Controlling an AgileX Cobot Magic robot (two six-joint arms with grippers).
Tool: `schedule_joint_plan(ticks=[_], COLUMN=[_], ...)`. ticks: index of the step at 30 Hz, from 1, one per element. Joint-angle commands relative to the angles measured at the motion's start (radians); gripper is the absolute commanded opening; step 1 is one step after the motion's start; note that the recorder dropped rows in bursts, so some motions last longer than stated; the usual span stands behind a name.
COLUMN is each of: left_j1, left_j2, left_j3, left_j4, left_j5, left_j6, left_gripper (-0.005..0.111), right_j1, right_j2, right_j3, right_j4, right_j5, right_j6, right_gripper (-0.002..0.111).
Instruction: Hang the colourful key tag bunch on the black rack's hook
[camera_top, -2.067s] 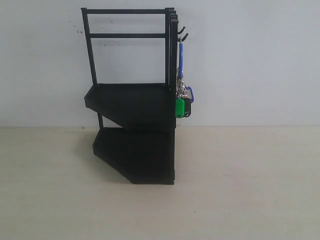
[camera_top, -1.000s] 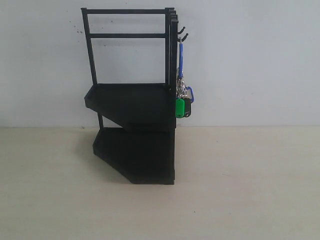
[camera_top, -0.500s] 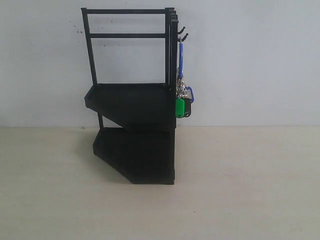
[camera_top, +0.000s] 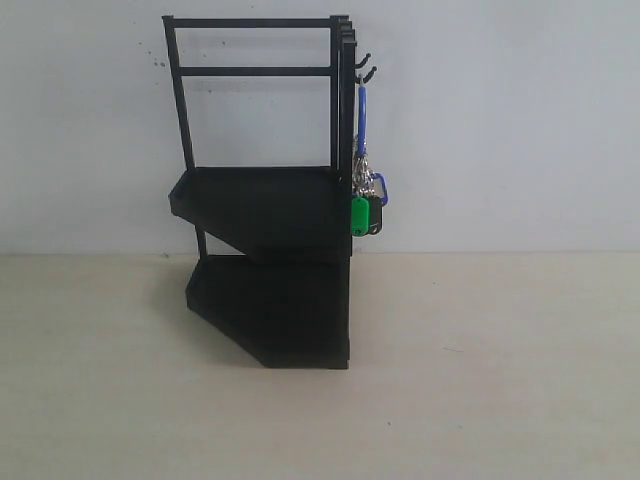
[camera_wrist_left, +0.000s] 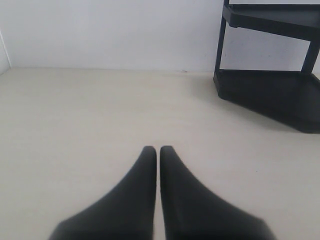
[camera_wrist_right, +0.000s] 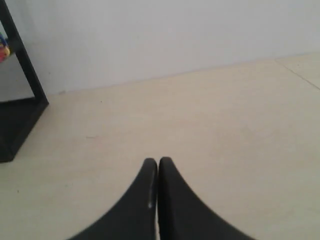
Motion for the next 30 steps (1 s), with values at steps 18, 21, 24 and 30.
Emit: schedule_joint_plan(ticks=[18,21,24,30], left_j1=[0.002,0.002,0.002,0.002], left_j2=[0.004,0.004,0.004,0.004], left_j3=[-0.002,-0.002,-0.002,-0.002], left_j4=[-0.003,-0.003,-0.003,-0.003], left_j5=[-0.002,-0.002,-0.002,-0.002], left_j6=[0.0,0.0,0.0,0.0], left_gripper=[0.004,0.004,0.004,0.004], right_j1=[0.054,0.057,0.06,0.059], right_j2=[-0.004,-0.004,-0.004,-0.004], right_j3=[0.0,0.0,0.0,0.0], right_j4=[0.006,0.006,0.006,0.006], right_j5=[0.108,0.108,0.108,0.106], right_j6=[-0.052,-0.052,-0.052,-0.052], right_gripper=[0.0,0.0,0.0,0.0])
